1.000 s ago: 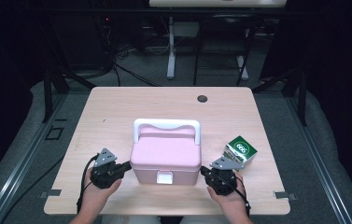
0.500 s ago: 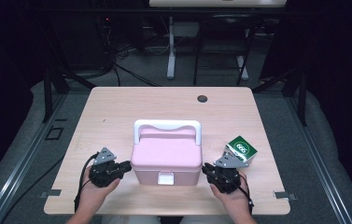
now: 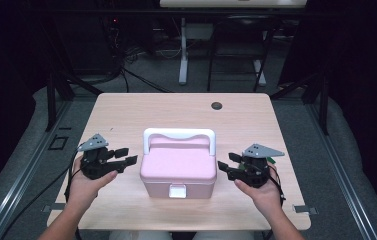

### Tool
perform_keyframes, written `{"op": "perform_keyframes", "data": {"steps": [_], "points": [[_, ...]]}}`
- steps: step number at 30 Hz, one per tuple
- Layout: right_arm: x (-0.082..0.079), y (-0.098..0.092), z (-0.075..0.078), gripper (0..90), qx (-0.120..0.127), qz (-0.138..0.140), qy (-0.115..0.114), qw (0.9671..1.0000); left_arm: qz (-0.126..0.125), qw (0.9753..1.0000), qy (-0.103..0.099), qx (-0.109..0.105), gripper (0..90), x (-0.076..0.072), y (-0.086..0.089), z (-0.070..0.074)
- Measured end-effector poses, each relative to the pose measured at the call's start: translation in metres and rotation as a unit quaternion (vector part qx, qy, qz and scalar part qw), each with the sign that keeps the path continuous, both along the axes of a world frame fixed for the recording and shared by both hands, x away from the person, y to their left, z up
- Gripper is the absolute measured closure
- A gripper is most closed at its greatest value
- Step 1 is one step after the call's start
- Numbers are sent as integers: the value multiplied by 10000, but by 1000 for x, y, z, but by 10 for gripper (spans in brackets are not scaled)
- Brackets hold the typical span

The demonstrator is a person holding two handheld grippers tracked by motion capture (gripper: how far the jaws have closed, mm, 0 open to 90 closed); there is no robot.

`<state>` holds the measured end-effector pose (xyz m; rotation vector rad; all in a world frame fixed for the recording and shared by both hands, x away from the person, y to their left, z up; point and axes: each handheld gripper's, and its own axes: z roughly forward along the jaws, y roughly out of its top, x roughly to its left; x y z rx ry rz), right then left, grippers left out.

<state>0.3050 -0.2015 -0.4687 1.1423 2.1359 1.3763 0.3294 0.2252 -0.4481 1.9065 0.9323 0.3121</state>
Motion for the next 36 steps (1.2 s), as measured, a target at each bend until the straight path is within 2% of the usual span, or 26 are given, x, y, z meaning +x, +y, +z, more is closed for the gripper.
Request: {"op": "perform_keyframes", "data": {"steps": [2, 6, 10, 15, 17, 19, 20, 21, 25, 29, 36], "points": [[4, 3, 8, 440, 46, 34, -99, 9999, -65, 10000, -76, 0, 481, 4, -5, 6], [12, 7, 15, 419, 109, 114, -124, 9998, -173, 9998, 6, -44, 483, 13, -13, 9], [25, 14, 15, 423, 245, 178, 36, 9995, -207, 9996, 153, -97, 486, 22, -22, 5], [37, 22, 11, 466, 388, 267, 192, 9987, -251, 9993, 211, -172, 534, 26, -31, 1], [37, 23, 10, 492, 401, 273, 180, 9987, -240, 9994, 208, -154, 547, 26, -33, 1], [34, 26, 12, 532, 445, 361, 72, 9983, -166, 9998, 102, 9, 571, 23, -35, 3], [34, 26, 12, 532, 445, 361, 72, 9983, -166, 9998, 102, 9, 583, 23, -35, 3], [30, 28, 14, 562, 325, 336, -46, 9989, -178, 9998, 41, 4, 592, 20, -35, 4], [24, 28, 17, 596, 306, 331, -166, 9988, -195, 9998, -78, 37, 610, 13, -34, 8], [14, 30, 18, 699, -35, 259, -487, 9985, -136, 9992, -284, 255, 688, 9, -35, 8], [16, 27, 17, 741, 137, 239, -390, 9989, -85, 9992, -314, 216, 723, 8, -35, 7]]}}
